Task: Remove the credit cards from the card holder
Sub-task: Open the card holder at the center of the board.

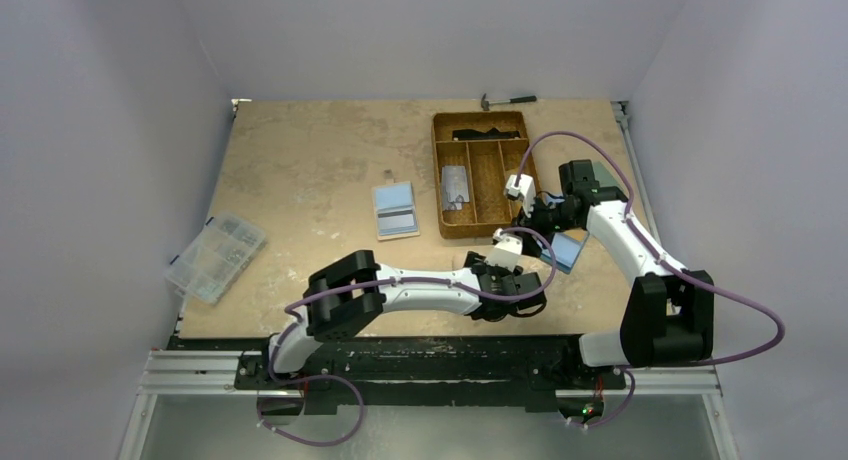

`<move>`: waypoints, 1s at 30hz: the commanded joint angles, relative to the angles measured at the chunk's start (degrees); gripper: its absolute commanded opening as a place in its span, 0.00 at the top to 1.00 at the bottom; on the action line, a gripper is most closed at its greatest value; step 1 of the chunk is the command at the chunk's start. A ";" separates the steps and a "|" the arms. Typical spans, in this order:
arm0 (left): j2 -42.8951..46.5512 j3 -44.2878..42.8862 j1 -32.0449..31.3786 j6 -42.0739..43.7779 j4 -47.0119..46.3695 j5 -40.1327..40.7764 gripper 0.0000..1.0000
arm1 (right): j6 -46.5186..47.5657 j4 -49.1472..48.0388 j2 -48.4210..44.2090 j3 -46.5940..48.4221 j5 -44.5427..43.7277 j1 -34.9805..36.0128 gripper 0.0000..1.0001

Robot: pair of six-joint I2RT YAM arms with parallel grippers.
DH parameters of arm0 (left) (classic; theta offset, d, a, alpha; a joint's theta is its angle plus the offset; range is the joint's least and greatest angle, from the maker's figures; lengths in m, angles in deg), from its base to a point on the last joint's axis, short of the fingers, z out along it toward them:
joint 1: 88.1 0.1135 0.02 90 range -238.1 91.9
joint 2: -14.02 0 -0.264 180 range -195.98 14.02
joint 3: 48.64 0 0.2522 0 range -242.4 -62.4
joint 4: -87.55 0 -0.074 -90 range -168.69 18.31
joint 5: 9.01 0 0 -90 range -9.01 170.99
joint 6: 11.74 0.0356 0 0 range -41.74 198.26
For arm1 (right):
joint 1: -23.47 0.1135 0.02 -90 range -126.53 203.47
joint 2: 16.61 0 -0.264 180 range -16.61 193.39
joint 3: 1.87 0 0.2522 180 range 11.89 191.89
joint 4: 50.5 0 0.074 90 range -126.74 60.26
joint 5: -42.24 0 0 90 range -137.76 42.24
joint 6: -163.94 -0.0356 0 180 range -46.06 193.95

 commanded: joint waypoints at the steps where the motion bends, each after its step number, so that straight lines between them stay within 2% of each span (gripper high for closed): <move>1: -2.42 -4.33 -0.09 -1.26 3.87 3.09 0.33 | -0.74 -0.97 -0.78 1.45 -0.15 -0.33 0.44; 6: -4.89 -6.41 -0.09 -2.41 6.77 4.71 0.31 | -0.64 -0.83 -0.58 1.45 -0.13 -0.38 0.44; 9: -6.63 -8.39 -0.09 -4.34 10.70 6.59 0.35 | -0.63 -0.79 -0.60 1.43 -0.06 -0.37 0.44; 13: -6.87 -9.68 -0.09 -5.86 14.20 8.36 0.64 | -0.10 -0.26 -0.28 1.52 0.02 -0.42 0.44; 16: -5.08 -8.86 -0.09 -6.16 13.99 8.78 0.75 | 0.45 0.48 -0.03 1.71 0.11 -0.42 0.45; 19: -1.43 -5.92 -0.09 -5.27 10.87 7.80 0.82 | 0.60 0.62 0.04 1.71 0.11 -0.42 0.45; 25: 10.00 5.24 0.00 -4.69 1.13 5.23 0.91 | 1.58 1.29 0.10 1.62 -0.02 -0.41 0.45; 30: 23.02 18.81 2.32 -4.20 -12.63 0.47 0.99 | 3.57 2.68 -0.19 1.46 2.07 -0.40 0.45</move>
